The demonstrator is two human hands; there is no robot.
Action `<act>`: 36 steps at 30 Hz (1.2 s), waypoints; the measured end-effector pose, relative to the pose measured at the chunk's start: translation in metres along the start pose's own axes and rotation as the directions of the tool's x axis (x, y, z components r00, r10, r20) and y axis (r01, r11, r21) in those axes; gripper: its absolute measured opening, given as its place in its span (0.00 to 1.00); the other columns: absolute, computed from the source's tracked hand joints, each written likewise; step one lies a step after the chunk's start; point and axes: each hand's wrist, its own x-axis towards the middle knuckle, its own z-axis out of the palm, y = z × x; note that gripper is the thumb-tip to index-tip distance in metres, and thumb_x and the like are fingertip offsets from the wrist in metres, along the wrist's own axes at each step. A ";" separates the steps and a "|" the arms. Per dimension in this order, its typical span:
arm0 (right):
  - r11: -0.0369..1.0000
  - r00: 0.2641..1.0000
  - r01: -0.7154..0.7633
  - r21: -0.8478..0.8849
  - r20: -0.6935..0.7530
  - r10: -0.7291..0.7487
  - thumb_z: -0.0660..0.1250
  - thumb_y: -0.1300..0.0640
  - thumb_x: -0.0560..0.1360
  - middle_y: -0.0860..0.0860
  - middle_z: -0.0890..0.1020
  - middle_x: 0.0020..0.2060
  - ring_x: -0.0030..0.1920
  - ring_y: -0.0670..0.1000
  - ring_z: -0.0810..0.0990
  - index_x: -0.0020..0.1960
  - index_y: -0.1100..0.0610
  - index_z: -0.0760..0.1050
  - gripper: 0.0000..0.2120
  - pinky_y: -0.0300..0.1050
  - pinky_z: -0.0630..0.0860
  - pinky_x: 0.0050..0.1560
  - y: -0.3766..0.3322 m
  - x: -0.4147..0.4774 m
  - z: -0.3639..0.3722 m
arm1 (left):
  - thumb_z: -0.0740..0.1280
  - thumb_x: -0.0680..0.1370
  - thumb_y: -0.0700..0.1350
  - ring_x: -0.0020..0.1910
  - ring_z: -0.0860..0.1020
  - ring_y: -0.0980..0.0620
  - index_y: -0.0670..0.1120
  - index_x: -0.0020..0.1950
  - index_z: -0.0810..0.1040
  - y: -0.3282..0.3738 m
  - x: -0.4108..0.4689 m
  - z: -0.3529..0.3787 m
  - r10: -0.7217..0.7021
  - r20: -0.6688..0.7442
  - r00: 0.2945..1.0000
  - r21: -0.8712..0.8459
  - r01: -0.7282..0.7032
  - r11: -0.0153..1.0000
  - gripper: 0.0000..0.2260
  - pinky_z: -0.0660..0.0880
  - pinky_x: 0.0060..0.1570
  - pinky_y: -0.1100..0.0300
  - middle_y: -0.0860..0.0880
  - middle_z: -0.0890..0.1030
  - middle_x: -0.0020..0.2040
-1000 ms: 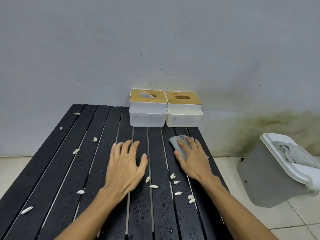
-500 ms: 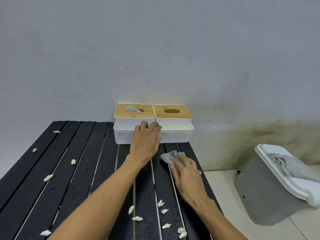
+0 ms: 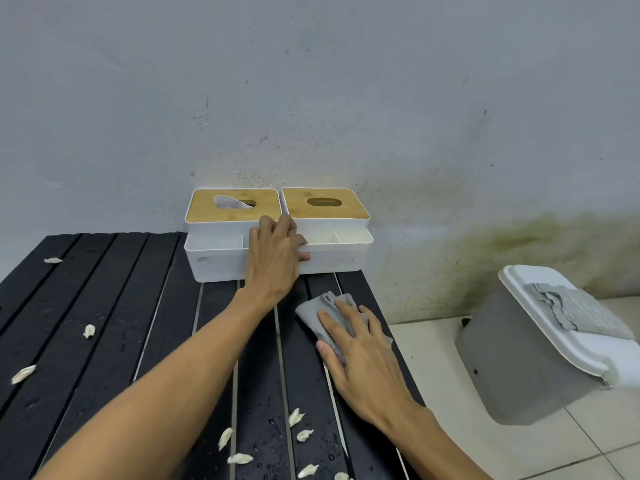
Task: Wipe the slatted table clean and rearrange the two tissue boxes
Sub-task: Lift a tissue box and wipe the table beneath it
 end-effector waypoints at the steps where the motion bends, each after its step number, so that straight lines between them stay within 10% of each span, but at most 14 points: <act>1: 1.000 1.000 -0.001 0.008 0.000 0.001 0.48 0.39 0.81 0.46 0.59 0.79 0.76 0.56 0.59 0.77 0.43 0.63 0.26 0.55 0.71 0.67 0.000 0.001 0.001 | 0.76 0.71 0.46 0.47 0.69 0.44 0.45 0.45 0.85 0.001 0.001 0.000 0.006 -0.024 1.000 -0.024 -0.006 1.000 0.06 0.55 0.43 0.56 0.48 0.77 0.51; 8: 0.999 0.999 0.032 -0.005 -0.012 -0.032 0.52 0.44 0.82 0.51 0.60 0.78 0.76 0.61 0.58 0.77 0.48 0.63 0.24 0.57 0.61 0.75 -0.003 0.045 0.011 | 0.75 0.72 0.47 0.47 0.64 0.48 0.45 0.44 0.85 -0.005 0.004 -0.015 0.047 -0.130 0.990 -0.137 -0.065 0.988 0.06 0.55 0.43 0.59 0.49 0.77 0.49; 19: 0.969 0.989 -0.017 0.245 -0.142 0.053 0.58 0.57 0.82 0.59 0.81 0.58 0.57 0.62 0.78 0.62 0.57 0.78 0.14 0.55 0.74 0.59 -0.007 0.148 0.021 | 0.72 0.74 0.50 0.53 0.68 0.43 0.45 0.52 0.85 -0.008 0.033 -0.066 -0.029 -0.192 0.981 -0.207 -0.012 0.978 0.11 0.53 0.47 0.62 0.49 0.75 0.54; 21: 0.807 0.944 -0.128 0.577 -0.178 0.277 0.58 0.56 0.82 0.57 0.83 0.50 0.50 0.58 0.81 0.57 0.59 0.80 0.14 0.48 0.75 0.49 -0.013 0.152 0.004 | 0.72 0.74 0.50 0.53 0.67 0.43 0.45 0.52 0.85 -0.008 0.040 -0.075 -0.031 -0.205 0.978 -0.221 -0.015 0.975 0.11 0.52 0.46 0.62 0.48 0.75 0.54; 24: 0.146 0.808 -0.314 0.938 0.183 0.560 0.60 0.49 0.80 0.57 0.80 0.36 0.34 0.55 0.77 0.51 0.59 0.78 0.15 0.43 0.73 0.31 -0.012 0.167 -0.019 | 0.72 0.74 0.50 0.53 0.67 0.43 0.45 0.51 0.85 -0.011 0.047 -0.088 -0.024 -0.232 0.972 -0.218 -0.028 0.976 0.11 0.51 0.45 0.62 0.48 0.75 0.54; 26: -0.175 0.782 -0.306 0.936 0.352 0.514 0.61 0.48 0.80 0.58 0.83 0.45 0.43 0.57 0.82 0.56 0.62 0.78 0.18 0.50 0.82 0.43 -0.007 0.174 -0.028 | 0.72 0.74 0.51 0.54 0.67 0.43 0.45 0.51 0.85 -0.014 0.050 -0.096 -0.026 -0.241 0.970 -0.223 -0.029 0.974 0.11 0.51 0.46 0.62 0.48 0.75 0.54; 28: 0.034 0.755 -0.401 0.915 0.310 0.578 0.59 0.43 0.79 0.60 0.83 0.55 0.56 0.60 0.81 0.61 0.62 0.77 0.24 0.57 0.77 0.62 0.002 0.178 -0.029 | 0.72 0.74 0.51 0.55 0.67 0.43 0.46 0.51 0.85 -0.017 0.053 -0.102 -0.035 -0.245 0.969 -0.233 -0.024 0.972 0.11 0.52 0.46 0.62 0.48 0.75 0.55; 31: 0.524 0.711 -0.521 0.674 0.003 0.704 0.56 0.46 0.81 0.59 0.81 0.59 0.62 0.61 0.76 0.66 0.60 0.75 0.23 0.56 0.75 0.62 0.016 0.170 -0.022 | 0.71 0.74 0.51 0.55 0.67 0.43 0.46 0.52 0.85 -0.020 0.055 -0.109 -0.040 -0.251 0.967 -0.234 -0.020 0.972 0.12 0.53 0.47 0.61 0.48 0.75 0.55; 36: 0.780 0.886 -0.297 0.550 -0.146 0.440 0.55 0.49 0.83 0.57 0.75 0.70 0.70 0.58 0.72 0.74 0.59 0.69 0.23 0.50 0.69 0.67 0.026 0.158 -0.016 | 0.72 0.74 0.51 0.55 0.68 0.43 0.46 0.52 0.85 -0.024 0.055 -0.110 -0.046 -0.255 0.966 -0.232 -0.015 0.973 0.12 0.53 0.47 0.60 0.48 0.75 0.55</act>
